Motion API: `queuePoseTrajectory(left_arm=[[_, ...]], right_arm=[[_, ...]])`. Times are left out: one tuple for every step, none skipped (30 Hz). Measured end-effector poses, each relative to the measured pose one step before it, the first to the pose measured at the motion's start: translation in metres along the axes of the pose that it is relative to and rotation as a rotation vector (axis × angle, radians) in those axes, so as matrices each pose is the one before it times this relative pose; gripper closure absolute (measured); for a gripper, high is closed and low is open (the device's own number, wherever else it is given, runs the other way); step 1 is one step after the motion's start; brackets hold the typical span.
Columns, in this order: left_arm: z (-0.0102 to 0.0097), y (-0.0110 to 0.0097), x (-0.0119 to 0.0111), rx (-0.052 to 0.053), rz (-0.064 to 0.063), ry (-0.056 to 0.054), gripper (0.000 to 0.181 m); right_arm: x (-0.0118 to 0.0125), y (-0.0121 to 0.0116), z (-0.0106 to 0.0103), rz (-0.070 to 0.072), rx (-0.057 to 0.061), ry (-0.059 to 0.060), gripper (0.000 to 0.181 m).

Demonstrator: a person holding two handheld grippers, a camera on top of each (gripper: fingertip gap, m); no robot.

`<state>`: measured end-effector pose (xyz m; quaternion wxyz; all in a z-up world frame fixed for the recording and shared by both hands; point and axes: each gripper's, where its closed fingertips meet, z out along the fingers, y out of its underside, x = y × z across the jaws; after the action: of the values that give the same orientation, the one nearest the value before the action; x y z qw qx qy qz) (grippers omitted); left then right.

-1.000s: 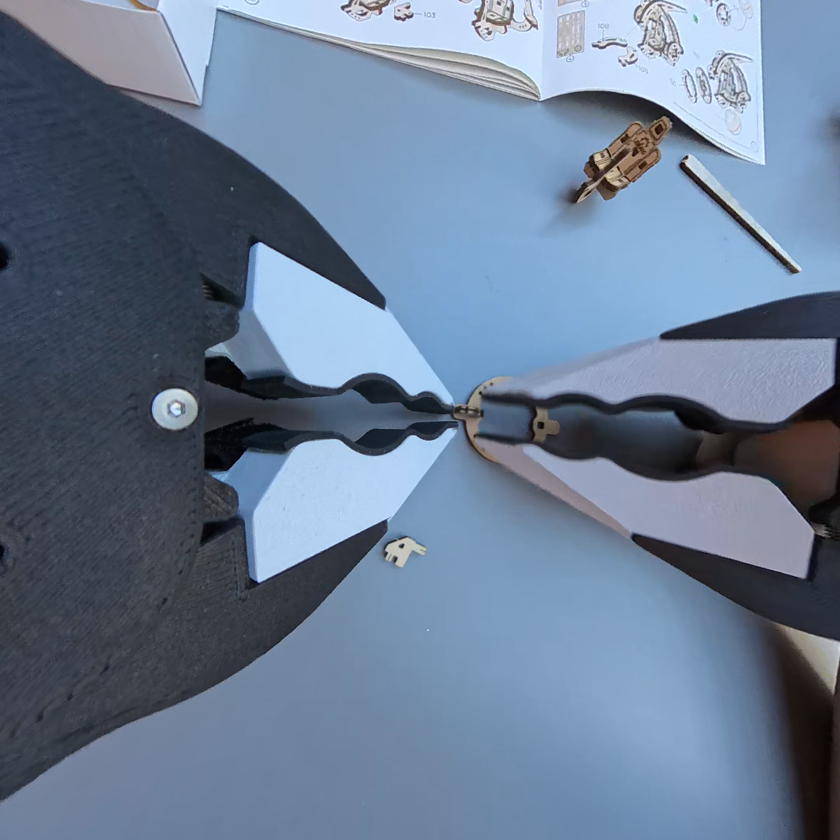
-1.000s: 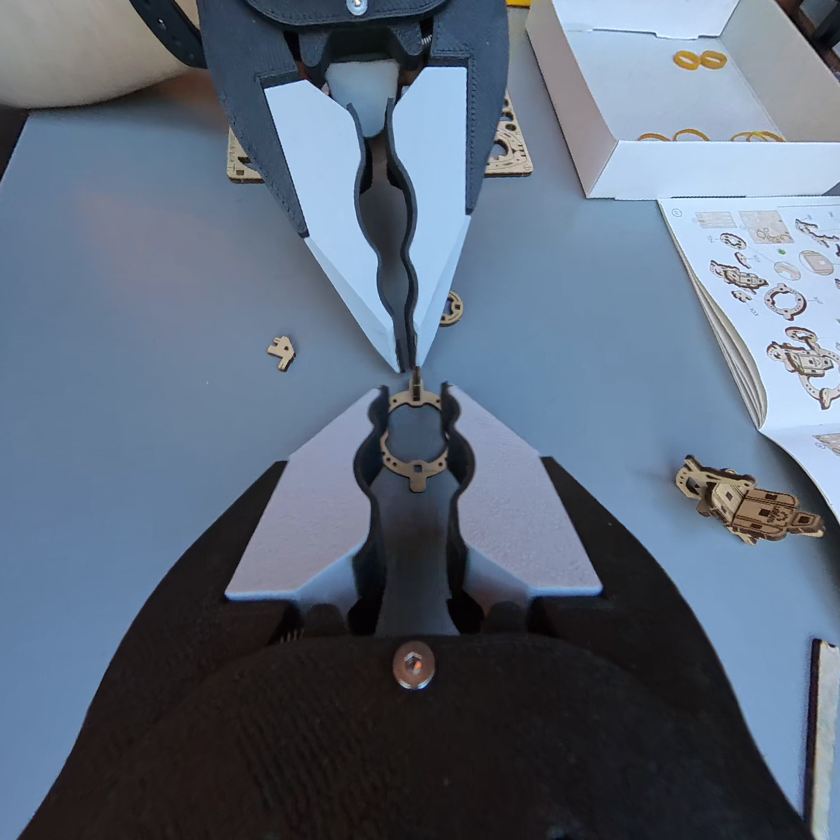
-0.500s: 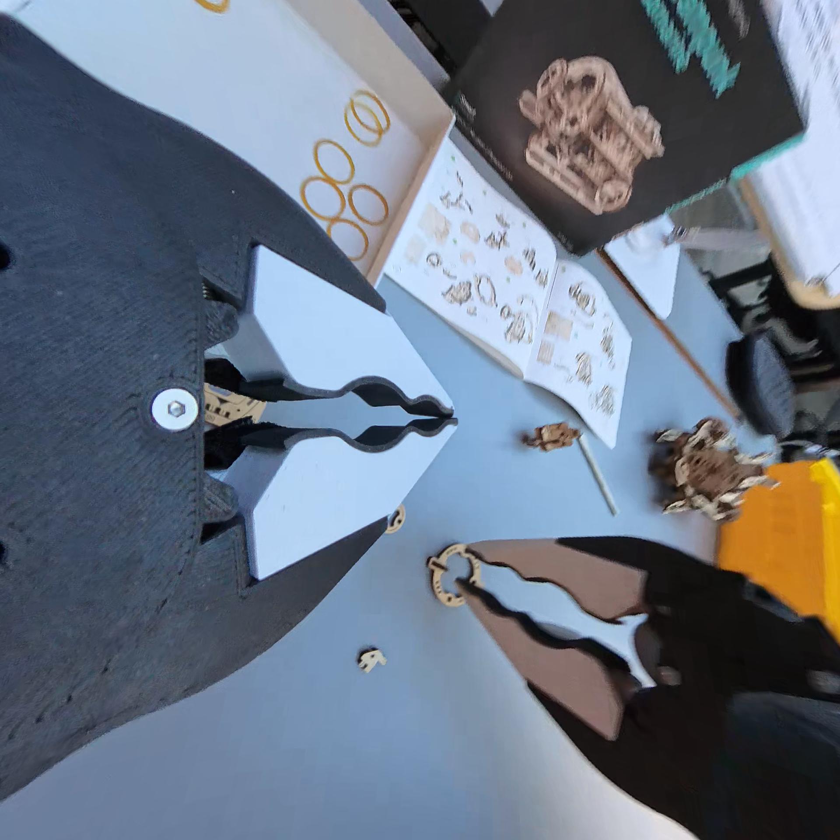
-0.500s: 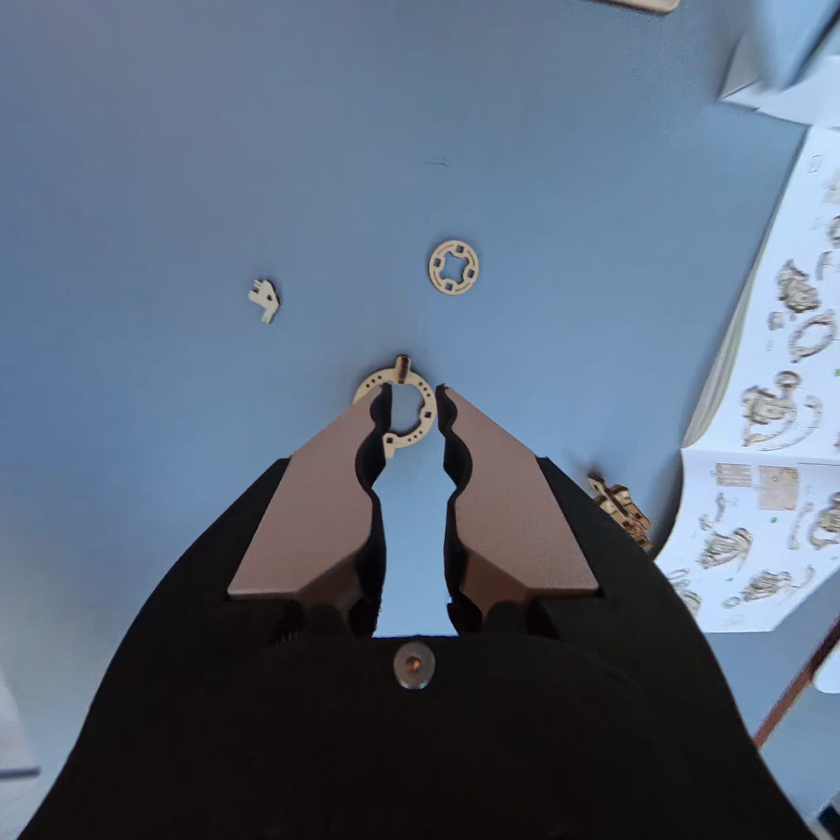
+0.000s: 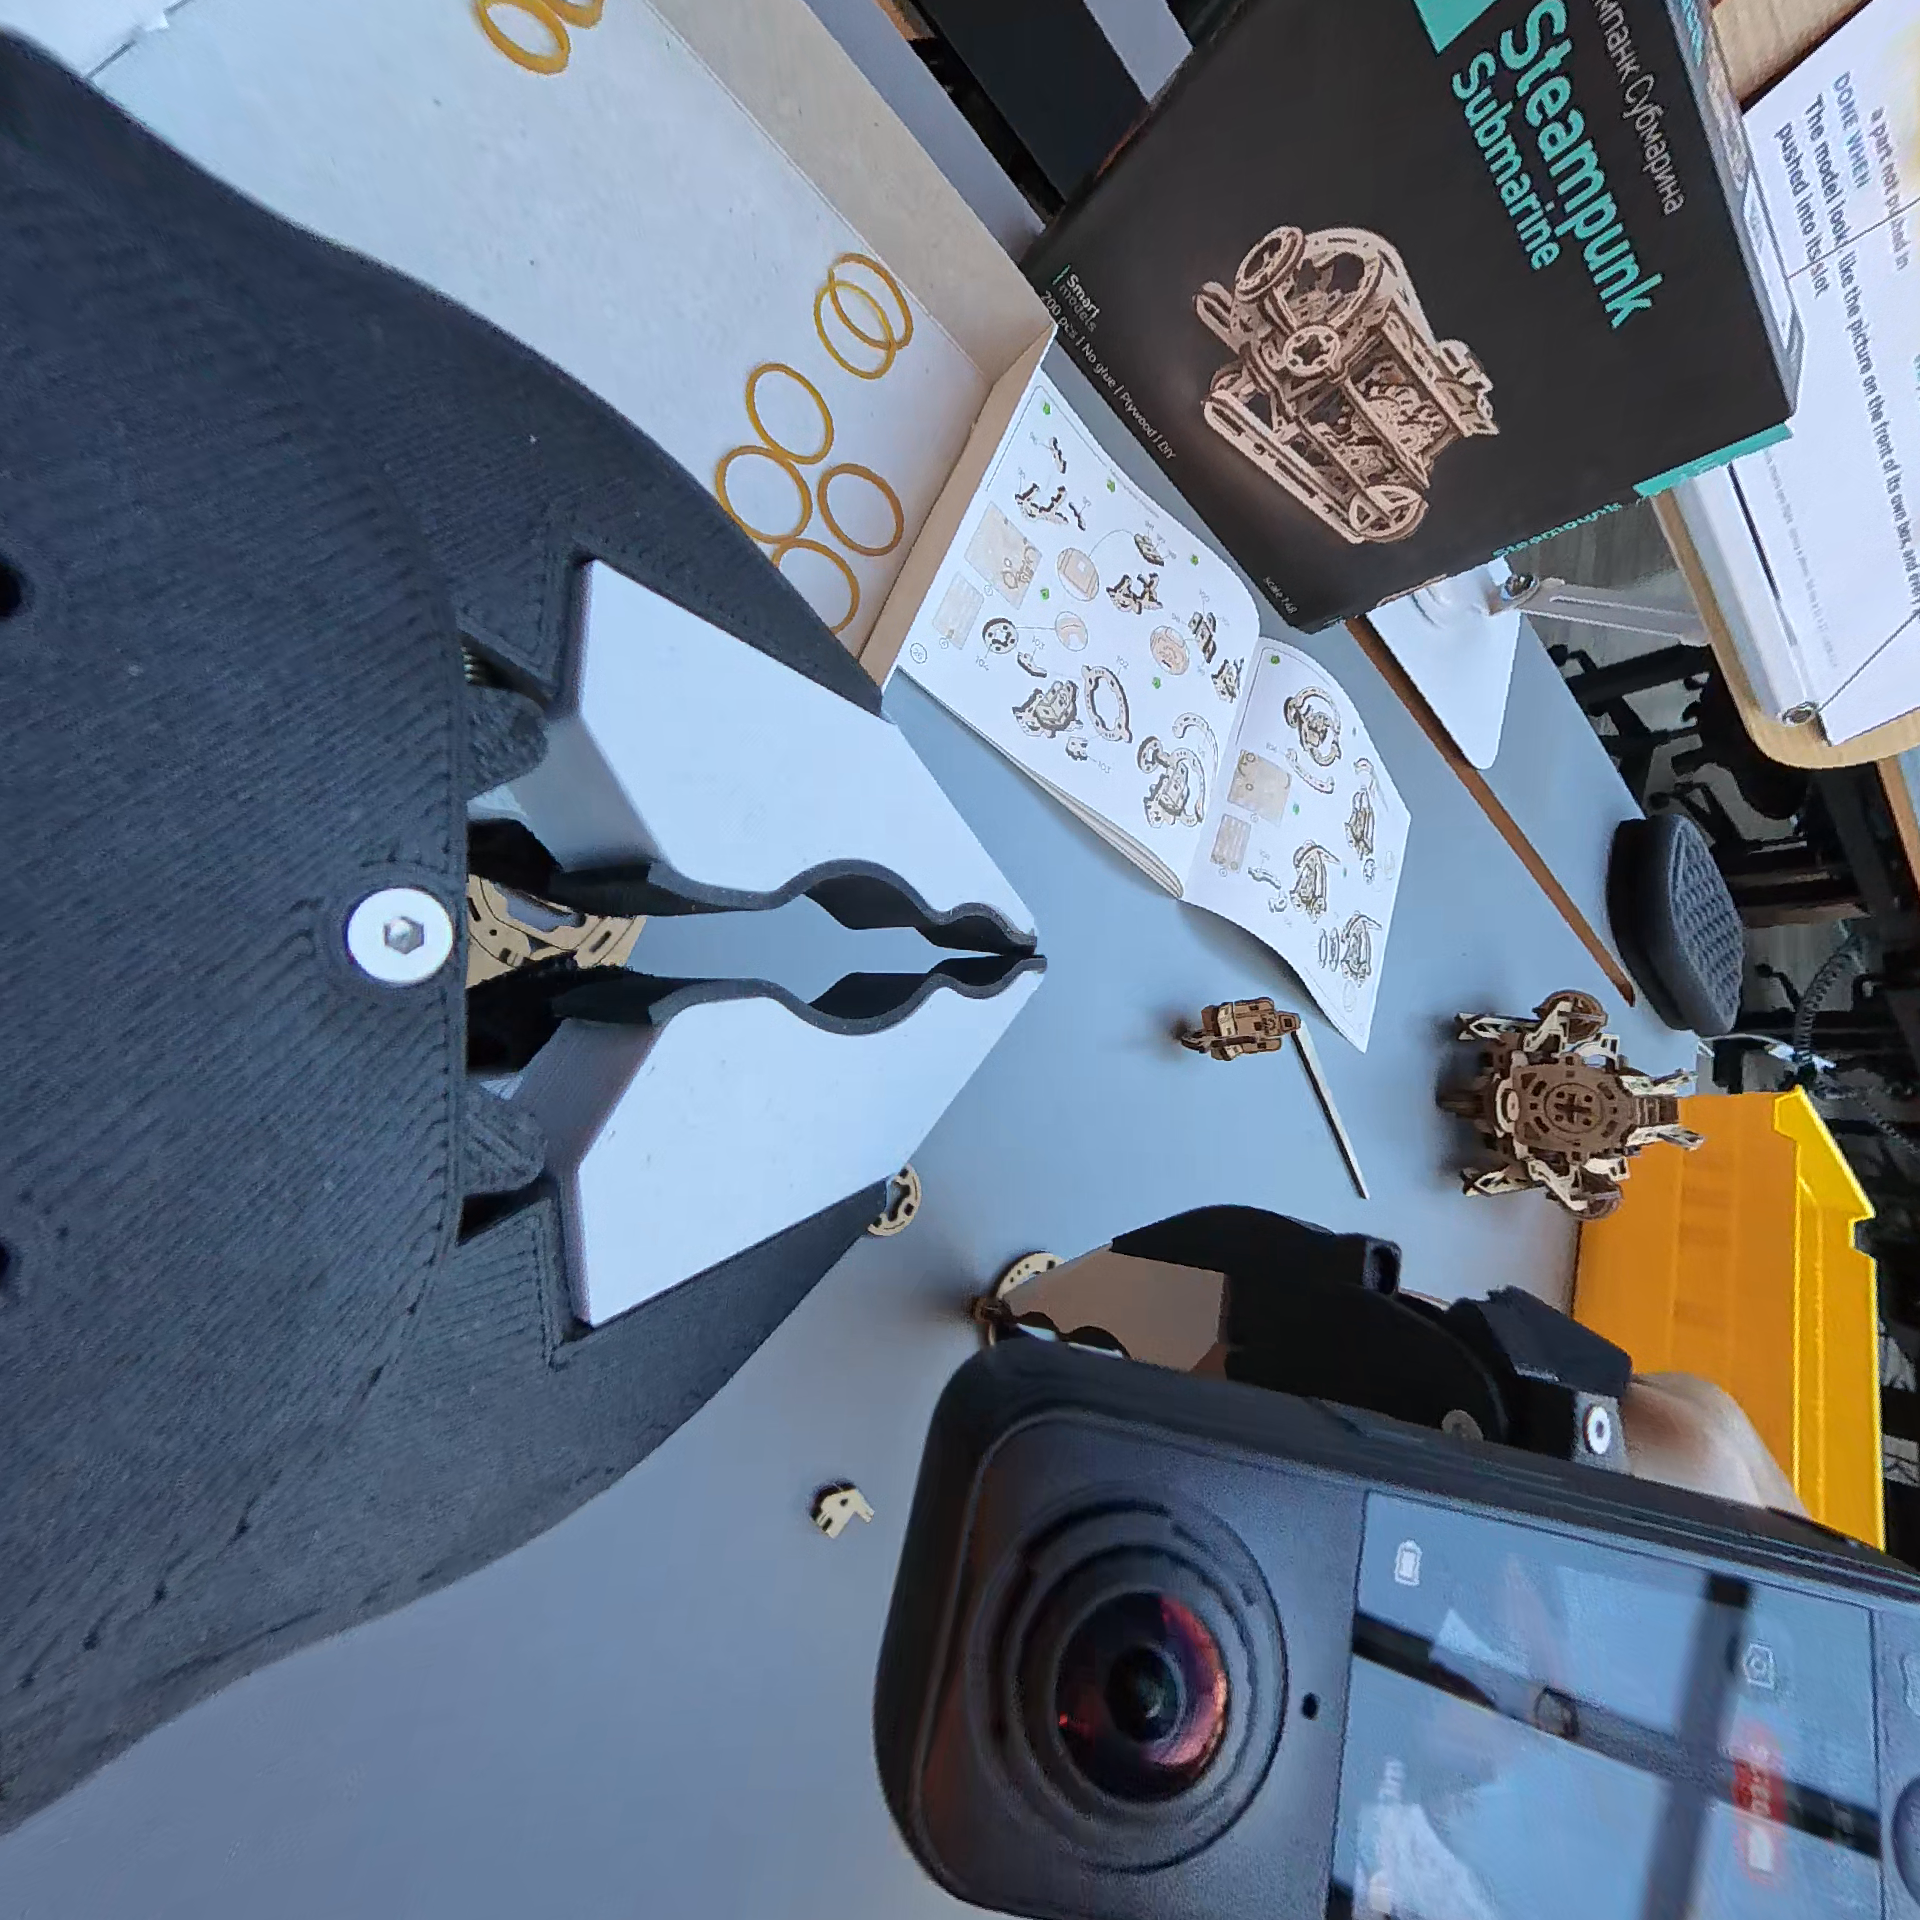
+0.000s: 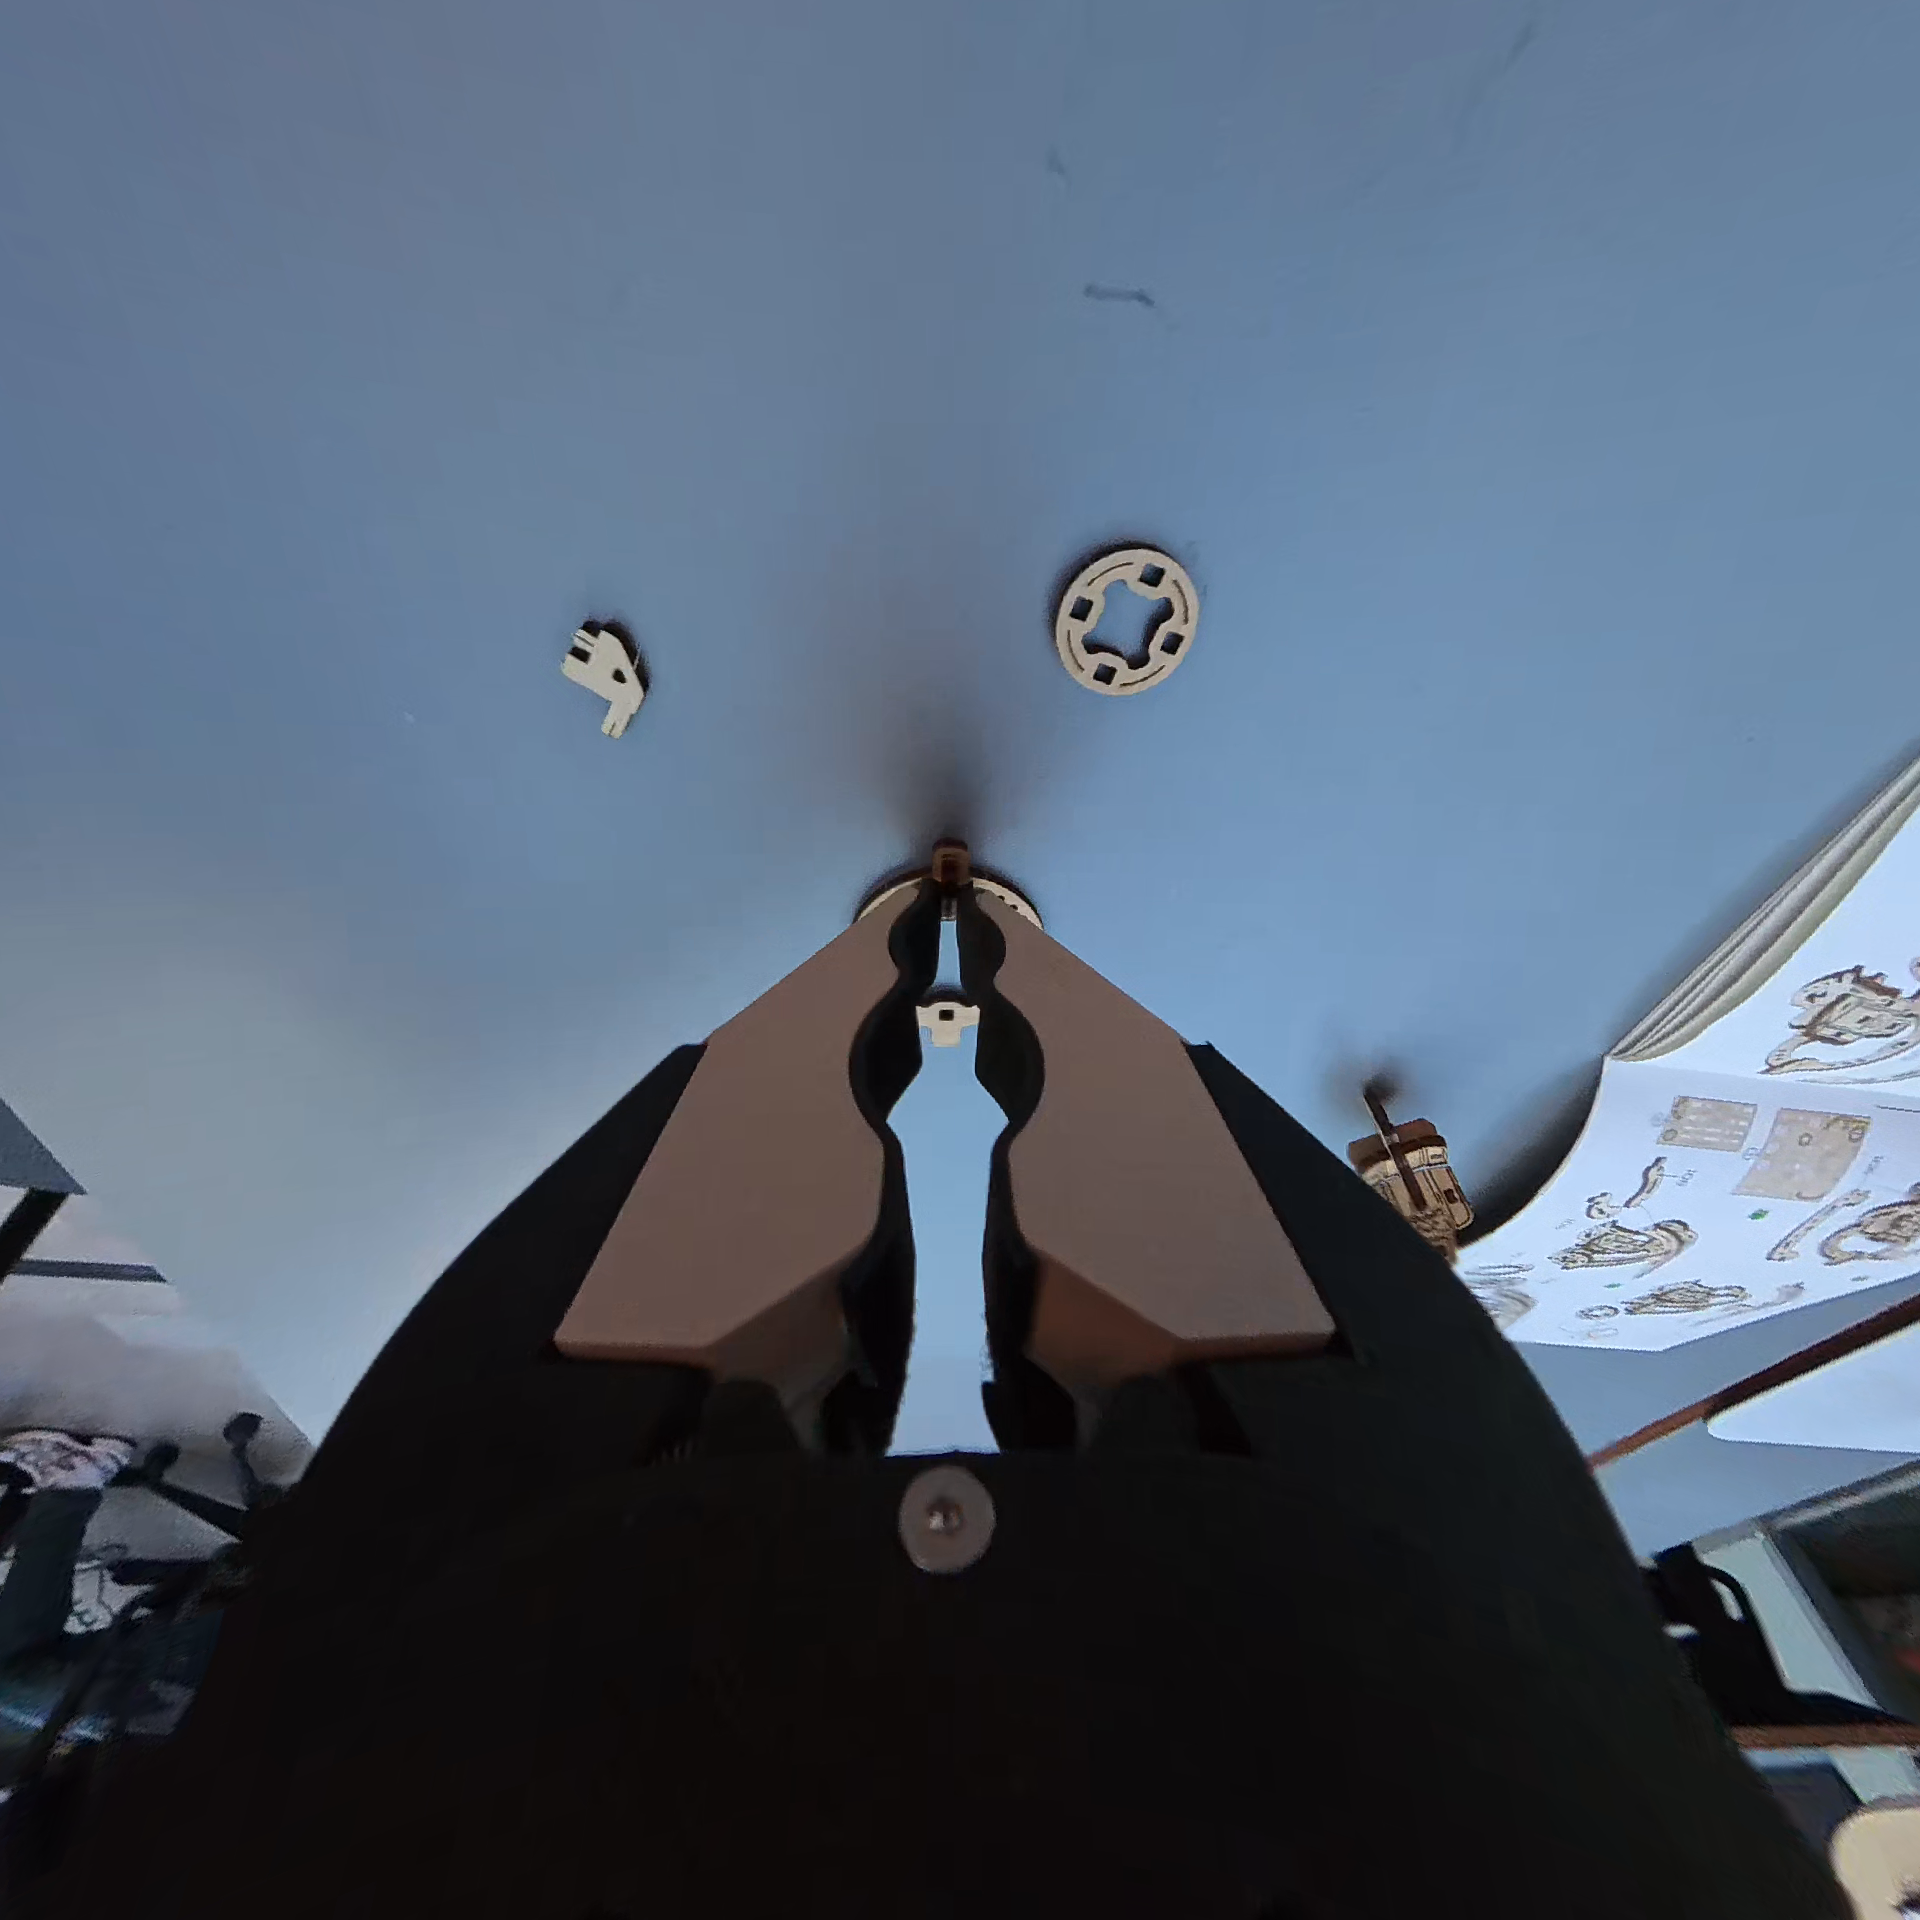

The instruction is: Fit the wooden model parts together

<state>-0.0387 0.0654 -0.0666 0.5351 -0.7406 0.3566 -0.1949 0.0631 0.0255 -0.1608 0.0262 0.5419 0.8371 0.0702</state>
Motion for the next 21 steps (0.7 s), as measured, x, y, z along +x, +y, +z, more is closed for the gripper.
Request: queuePoseTrajectory(left_arm=[[0.00027,0.00023,0.00070,-0.0005,0.0024,0.0026,0.181],[0.00013,0.00012,0.00072,0.0014,-0.0005,0.0051,0.181],[0.00009,0.00006,0.00006,0.0014,-0.0024,0.0015,0.181],[0.00009,0.00030,-0.00060,-0.0005,-0.0023,-0.0010,0.181],[-0.00001,0.00053,-0.00027,-0.0015,-0.0012,0.0003,0.181],[-0.00003,0.00041,-0.00045,-0.0013,-0.0006,-0.0006,0.181],[-0.00001,0.00029,-0.00040,-0.0015,0.0003,-0.0013,0.181],[-0.00005,0.00043,0.00002,-0.0017,0.0012,0.0006,0.181],[0.00012,0.00046,0.00006,-0.0017,0.0011,0.0008,0.181],[0.00025,0.00043,-0.00019,-0.0017,0.0001,-0.0004,0.181],[0.00036,0.00047,-0.00005,-0.0015,-0.0003,-0.0001,0.181],[0.00057,0.00055,0.00015,-0.0019,-0.0005,0.0017,0.181],[0.00063,0.00086,0.00033,-0.0031,-0.0009,0.0022,0.181],[0.00086,0.00099,0.00021,-0.0041,-0.0008,0.0015,0.181],[0.00089,0.00126,0.00015,-0.0048,-0.0002,0.0012,0.181],[0.00098,0.00146,0.00013,-0.0059,-0.0002,0.0011,0.181],[0.00091,0.00176,-0.00006,-0.0074,-0.0007,0.0005,0.181],[0.00084,0.00172,-0.00016,-0.0078,-0.0002,0.0001,0.181],[0.00072,0.00142,-0.00011,-0.0068,0.0009,0.0000,0.181],[0.00048,0.00113,-0.00007,-0.0054,0.0013,-0.0005,0.181],[0.00036,0.00101,-0.00011,-0.0048,0.0012,-0.0008,0.181]], right_arm=[[0.00210,0.00036,0.00022,-0.0210,-0.0070,0.0189,0.181],[0.00032,-0.00033,0.00005,-0.0158,0.0043,0.0071,0.181],[0.00007,-0.00041,-0.00008,-0.0022,0.0147,0.0034,0.181],[0.00007,-0.00048,-0.00013,0.0044,0.0244,0.0003,0.181],[-0.00006,-0.00010,-0.00017,0.0061,0.0339,-0.0006,0.181],[-0.00045,0.00000,-0.00021,0.0105,0.0390,-0.0049,0.181],[0.00005,-0.00031,-0.00027,0.0172,0.0420,-0.0054,0.181],[0.00005,0.00000,-0.00011,0.0193,0.0404,-0.0055,0.181],[0.00001,0.00006,-0.00014,0.0169,0.0378,-0.0027,0.181],[0.00011,0.00016,-0.00021,0.0164,0.0332,-0.0024,0.181],[-0.00004,0.00067,-0.00019,0.0213,0.0258,-0.0059,0.181],[-0.00007,0.00095,-0.00027,0.0169,0.0173,-0.0057,0.181],[0.00015,0.00005,-0.00004,0.0061,0.0166,-0.0002,0.180],[0.00009,0.00005,-0.00005,0.0035,0.0082,0.0017,0.180],[-0.00039,0.00070,0.00009,0.0125,-0.0043,0.0006,0.180],[-0.00059,0.00228,-0.00045,0.0056,-0.0248,0.0016,0.180],[0.00212,0.00165,-0.00080,-0.0108,-0.0254,0.0240,0.173],[0.00317,-0.00062,-0.00150,-0.0197,-0.0073,0.0301,0.162],[-0.00067,0.00000,-0.00167,-0.0193,-0.0094,0.0001,0.164],[-0.00210,0.00072,-0.00103,-0.0189,-0.0130,-0.0123,0.166],[0.00023,-0.00005,-0.00095,-0.0253,-0.0053,0.0051,0.168]])
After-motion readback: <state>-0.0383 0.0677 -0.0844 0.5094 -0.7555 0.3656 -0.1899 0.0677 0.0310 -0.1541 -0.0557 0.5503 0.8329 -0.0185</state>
